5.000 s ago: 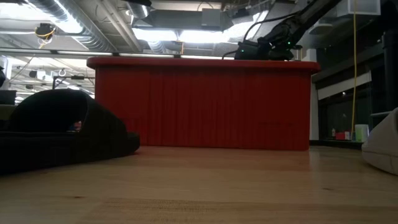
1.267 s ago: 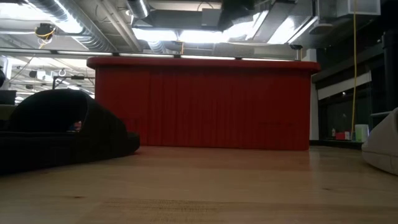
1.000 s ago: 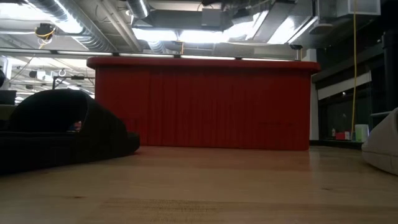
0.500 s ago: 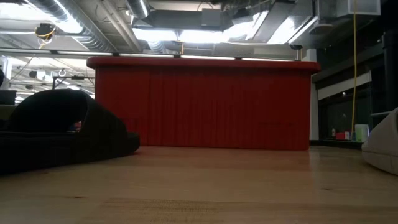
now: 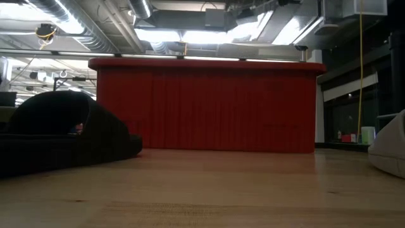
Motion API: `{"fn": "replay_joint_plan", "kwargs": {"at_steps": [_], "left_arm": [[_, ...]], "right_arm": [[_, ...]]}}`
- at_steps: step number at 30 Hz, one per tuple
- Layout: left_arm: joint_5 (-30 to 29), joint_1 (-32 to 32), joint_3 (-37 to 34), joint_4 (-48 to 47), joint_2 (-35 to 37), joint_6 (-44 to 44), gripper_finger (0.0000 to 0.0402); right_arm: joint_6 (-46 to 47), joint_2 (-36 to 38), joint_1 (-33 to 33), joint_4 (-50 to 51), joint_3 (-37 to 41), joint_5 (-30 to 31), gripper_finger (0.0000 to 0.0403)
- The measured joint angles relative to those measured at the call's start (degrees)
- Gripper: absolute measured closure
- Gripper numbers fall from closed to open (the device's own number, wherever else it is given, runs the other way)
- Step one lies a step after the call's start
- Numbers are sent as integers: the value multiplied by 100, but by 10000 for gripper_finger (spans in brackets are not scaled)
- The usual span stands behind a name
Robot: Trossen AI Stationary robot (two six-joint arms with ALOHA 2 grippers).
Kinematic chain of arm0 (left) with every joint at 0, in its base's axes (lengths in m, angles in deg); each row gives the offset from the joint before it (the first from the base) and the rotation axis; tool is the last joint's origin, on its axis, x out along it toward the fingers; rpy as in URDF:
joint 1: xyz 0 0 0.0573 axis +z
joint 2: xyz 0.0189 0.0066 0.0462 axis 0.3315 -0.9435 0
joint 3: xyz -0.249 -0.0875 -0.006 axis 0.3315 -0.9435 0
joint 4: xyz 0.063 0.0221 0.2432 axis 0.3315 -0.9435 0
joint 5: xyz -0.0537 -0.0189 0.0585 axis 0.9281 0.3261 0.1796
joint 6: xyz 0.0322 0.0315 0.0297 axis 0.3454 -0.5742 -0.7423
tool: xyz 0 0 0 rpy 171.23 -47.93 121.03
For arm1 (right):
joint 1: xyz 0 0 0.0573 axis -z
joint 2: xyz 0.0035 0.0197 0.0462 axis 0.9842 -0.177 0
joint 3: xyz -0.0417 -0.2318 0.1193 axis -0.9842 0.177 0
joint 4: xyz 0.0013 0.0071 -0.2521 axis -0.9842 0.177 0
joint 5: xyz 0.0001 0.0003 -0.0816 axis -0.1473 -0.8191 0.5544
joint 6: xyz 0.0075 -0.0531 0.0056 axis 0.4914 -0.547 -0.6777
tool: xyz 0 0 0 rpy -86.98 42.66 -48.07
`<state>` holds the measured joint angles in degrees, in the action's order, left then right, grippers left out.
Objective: Pick and place slides into bin
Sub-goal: Put the black slide into the red bin
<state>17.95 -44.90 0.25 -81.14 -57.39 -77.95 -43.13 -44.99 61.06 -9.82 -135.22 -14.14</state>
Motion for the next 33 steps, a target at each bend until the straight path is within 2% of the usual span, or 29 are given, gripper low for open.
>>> {"fn": "replay_joint_plan", "kwargs": {"at_steps": [6, 13, 19, 23, 26, 33], "left_arm": [[-715, -1087, 115, 106, -630, 868, 400], [-1174, -1875, 824, -215, -1484, 2023, 400], [-1209, -2186, 1722, -1535, -2353, 3356, 400], [-1330, -2387, 2263, -2334, -2838, 3896, 400], [-1135, -2424, 2471, -2814, -3103, 4319, 399], [-835, -2424, 2498, -2936, -3353, 4503, 398]], "right_arm": [[146, 36, -136, -113, 228, -4, 399], [121, 43, -323, -174, 228, -6, 400], [112, 41, -334, -85, 228, -2, 396], [-8, 41, -334, -82, 228, -2, 396], [-8, 41, -334, -46, 228, -2, 395], [-19, 41, -307, -6, 228, 0, 394]]}}
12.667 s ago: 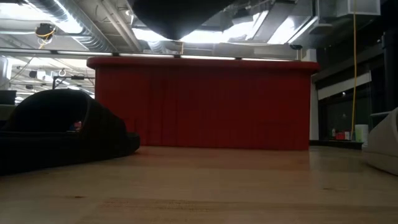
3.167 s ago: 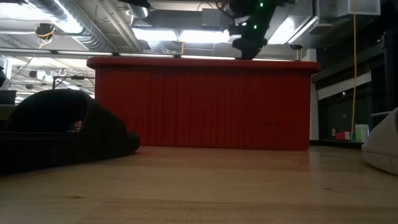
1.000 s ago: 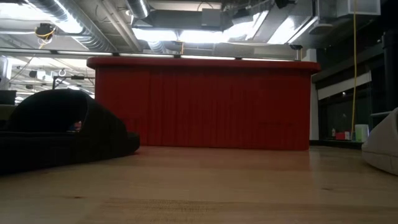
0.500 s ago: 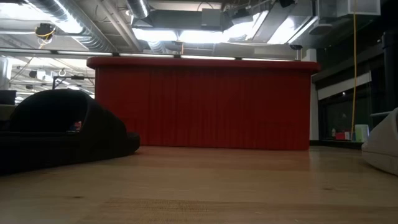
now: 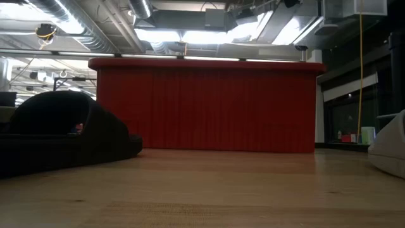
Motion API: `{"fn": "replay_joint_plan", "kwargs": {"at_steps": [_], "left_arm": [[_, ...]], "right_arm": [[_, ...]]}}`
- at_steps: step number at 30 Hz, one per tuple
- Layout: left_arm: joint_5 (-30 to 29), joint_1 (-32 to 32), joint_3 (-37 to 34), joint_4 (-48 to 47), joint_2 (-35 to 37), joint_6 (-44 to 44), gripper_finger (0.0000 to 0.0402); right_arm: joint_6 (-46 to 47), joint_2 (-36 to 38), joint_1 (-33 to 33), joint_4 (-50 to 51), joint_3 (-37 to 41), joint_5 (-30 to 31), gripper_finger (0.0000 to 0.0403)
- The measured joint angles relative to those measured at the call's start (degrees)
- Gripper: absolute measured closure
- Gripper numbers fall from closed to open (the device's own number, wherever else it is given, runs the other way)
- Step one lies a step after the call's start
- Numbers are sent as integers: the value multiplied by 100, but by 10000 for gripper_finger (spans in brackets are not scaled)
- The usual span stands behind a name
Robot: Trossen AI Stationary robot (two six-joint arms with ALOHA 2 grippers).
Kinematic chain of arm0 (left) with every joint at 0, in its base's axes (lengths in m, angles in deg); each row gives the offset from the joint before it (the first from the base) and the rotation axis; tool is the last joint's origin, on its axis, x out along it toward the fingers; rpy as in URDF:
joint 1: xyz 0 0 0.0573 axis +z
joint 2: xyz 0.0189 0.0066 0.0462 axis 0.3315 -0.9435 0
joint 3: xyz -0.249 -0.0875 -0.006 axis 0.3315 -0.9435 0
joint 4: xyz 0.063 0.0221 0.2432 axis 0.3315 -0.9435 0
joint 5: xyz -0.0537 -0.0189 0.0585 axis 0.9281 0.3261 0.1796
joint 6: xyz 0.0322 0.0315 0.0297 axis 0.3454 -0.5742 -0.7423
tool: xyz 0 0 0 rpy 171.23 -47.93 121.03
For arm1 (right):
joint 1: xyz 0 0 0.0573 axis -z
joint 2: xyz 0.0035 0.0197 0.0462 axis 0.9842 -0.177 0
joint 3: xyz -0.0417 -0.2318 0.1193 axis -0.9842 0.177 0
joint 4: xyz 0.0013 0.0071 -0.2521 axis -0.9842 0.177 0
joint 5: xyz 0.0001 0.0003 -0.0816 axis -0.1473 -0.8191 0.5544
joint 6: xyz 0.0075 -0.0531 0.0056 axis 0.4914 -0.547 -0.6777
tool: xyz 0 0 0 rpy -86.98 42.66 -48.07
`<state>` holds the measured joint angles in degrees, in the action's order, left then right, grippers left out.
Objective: Pick and place slides into bin
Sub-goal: Put the black slide into the red bin
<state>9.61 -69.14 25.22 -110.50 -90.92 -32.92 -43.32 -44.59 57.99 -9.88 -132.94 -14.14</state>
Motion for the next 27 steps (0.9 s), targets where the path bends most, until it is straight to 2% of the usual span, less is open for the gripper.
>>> {"fn": "replay_joint_plan", "kwargs": {"at_steps": [7, 13, 21, 27], "left_arm": [[-59, 0, 1, -13, -7, 182, 392], [-40, 0, 1, -271, -7, 895, 357], [-45, 0, -1, -287, -7, 666, 290], [-279, -4, -1, -404, -388, -270, 268]], "right_arm": [[168, -2, 65, 0, 0, 0, 394], [177, -2, 63, -31, 0, 0, 394], [216, -7, 63, -29, 0, -1, 394], [290, -7, 63, -22, 0, 0, 394]]}}
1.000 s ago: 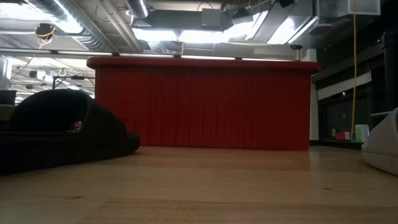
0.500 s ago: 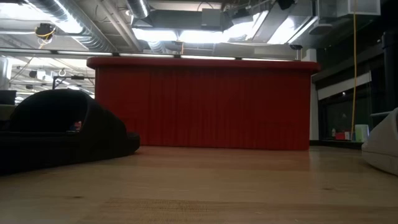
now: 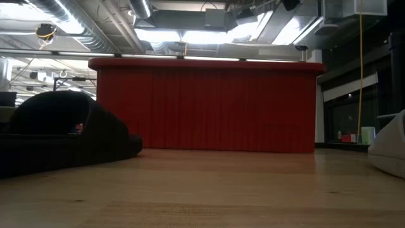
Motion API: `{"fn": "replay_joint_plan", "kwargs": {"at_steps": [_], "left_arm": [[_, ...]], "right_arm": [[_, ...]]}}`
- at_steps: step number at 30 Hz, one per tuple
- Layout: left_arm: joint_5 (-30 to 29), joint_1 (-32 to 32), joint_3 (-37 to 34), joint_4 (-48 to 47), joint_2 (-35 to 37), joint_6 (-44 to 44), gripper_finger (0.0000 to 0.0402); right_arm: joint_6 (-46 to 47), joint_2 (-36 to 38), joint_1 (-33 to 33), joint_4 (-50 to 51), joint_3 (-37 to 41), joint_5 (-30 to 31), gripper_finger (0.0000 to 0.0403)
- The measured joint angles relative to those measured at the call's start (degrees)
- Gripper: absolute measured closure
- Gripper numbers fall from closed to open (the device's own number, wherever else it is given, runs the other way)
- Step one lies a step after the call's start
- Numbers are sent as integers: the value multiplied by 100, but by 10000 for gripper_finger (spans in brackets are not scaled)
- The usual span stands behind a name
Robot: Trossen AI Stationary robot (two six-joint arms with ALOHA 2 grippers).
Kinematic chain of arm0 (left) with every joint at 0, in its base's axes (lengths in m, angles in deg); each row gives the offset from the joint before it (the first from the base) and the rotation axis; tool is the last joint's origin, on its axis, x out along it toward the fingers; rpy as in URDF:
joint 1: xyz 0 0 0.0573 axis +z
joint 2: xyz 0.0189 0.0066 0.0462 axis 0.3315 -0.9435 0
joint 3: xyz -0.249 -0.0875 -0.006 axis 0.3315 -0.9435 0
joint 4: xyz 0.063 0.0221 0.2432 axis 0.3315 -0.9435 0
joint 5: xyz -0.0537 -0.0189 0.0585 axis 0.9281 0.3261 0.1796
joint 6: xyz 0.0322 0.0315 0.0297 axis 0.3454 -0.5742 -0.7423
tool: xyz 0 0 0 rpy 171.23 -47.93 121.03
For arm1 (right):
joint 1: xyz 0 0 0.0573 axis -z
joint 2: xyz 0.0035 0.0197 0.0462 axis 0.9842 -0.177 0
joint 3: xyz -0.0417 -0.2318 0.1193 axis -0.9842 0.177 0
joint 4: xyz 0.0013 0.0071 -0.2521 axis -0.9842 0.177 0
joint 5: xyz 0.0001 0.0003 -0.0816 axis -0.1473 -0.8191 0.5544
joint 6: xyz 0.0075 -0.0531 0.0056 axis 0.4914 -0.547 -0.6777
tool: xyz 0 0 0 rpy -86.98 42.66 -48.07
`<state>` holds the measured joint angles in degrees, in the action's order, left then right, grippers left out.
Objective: Pick and place slides into bin
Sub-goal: Put the black slide into the red bin
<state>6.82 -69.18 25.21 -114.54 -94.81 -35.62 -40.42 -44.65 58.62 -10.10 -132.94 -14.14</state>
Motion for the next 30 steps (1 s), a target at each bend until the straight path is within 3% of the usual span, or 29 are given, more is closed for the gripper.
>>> {"fn": "replay_joint_plan", "kwargs": {"at_steps": [11, 24, 30], "left_arm": [[-146, 54, -4, -51, -943, 470, 274], [-75, 70, -32, 64, -1046, 1326, 279], [-104, -7, -577, 819, -1044, 1653, 282]], "right_arm": [[-301, 0, 0, -44, -2, 2, 393], [-426, 0, -32, -40, -2, 2, 392], [-425, 0, -154, -28, -2, 2, 398]]}}
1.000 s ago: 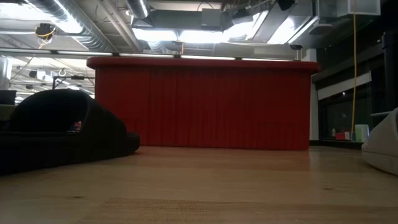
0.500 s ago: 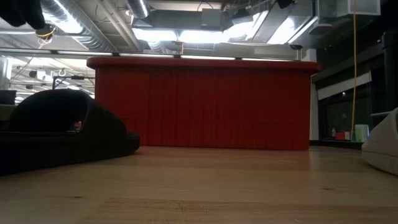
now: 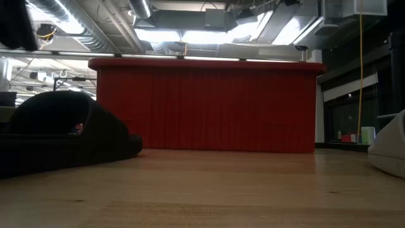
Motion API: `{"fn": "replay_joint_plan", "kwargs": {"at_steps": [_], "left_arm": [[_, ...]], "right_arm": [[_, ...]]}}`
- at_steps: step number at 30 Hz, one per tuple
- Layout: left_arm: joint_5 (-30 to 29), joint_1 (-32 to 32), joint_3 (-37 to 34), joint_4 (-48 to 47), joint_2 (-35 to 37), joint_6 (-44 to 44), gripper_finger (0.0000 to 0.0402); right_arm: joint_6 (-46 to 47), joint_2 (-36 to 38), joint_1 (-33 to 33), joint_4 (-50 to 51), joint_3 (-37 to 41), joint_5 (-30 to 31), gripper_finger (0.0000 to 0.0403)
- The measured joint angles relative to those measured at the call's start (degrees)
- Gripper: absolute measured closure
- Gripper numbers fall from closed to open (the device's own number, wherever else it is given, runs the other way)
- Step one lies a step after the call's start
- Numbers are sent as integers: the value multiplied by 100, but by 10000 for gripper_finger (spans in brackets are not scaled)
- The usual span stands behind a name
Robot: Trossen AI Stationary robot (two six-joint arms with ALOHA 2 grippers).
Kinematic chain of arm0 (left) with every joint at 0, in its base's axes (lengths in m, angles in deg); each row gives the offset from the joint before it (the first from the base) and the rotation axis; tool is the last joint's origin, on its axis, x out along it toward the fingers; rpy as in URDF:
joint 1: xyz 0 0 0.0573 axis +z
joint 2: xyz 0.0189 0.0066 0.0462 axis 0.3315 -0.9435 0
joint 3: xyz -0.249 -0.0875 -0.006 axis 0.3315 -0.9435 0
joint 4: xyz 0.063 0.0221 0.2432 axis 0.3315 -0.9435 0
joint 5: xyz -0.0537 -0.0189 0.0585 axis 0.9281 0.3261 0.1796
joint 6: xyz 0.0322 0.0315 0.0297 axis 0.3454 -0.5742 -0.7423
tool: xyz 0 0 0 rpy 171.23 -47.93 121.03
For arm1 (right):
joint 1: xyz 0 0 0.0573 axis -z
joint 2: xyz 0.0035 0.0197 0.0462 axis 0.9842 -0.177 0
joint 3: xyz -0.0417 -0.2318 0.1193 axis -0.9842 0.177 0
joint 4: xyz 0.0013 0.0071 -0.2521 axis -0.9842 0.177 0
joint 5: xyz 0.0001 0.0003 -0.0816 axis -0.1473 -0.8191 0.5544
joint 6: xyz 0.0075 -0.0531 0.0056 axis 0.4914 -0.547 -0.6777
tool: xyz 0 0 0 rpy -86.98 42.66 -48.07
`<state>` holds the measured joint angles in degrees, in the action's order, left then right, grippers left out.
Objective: Pick and place slides into bin
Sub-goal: Put the black slide into the red bin
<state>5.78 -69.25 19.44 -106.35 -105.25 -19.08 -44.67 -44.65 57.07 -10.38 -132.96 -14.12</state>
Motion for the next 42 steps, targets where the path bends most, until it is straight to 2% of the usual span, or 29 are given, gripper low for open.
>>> {"fn": "replay_joint_plan", "kwargs": {"at_steps": [5, 7, 12, 16, 22, 27, 32, 39, 42], "left_arm": [[-22, 29, -159, -277, 7, -65, 283], [174, 71, -226, -263, 9, -278, 284], [19, 203, -467, -200, 9, -323, 282], [180, 369, -778, -27, 9, -334, 282], [-29, 517, -1036, 254, 11, -481, 281], [-82, 605, -1036, 276, 13, -723, 285], [-84, 615, -1036, 296, 13, -737, 314], [-82, 615, -1034, 398, 18, -739, 384], [-104, 615, -1034, 404, 82, -615, 392]], "right_arm": [[81, 0, -7, 19, 0, 0, 390], [124, 0, -7, 28, 0, -2, 389], [126, 0, -7, 26, 0, 0, 397], [126, 0, -7, 26, -2, 0, 398], [167, 0, -6, 26, -2, 0, 383], [158, 0, -7, 26, -2, 0, 392], [143, 0, 5, 26, -2, 0, 397], [145, 0, 21, 26, -2, 0, 382], [148, 0, 22, 26, -2, 1, 380]]}}
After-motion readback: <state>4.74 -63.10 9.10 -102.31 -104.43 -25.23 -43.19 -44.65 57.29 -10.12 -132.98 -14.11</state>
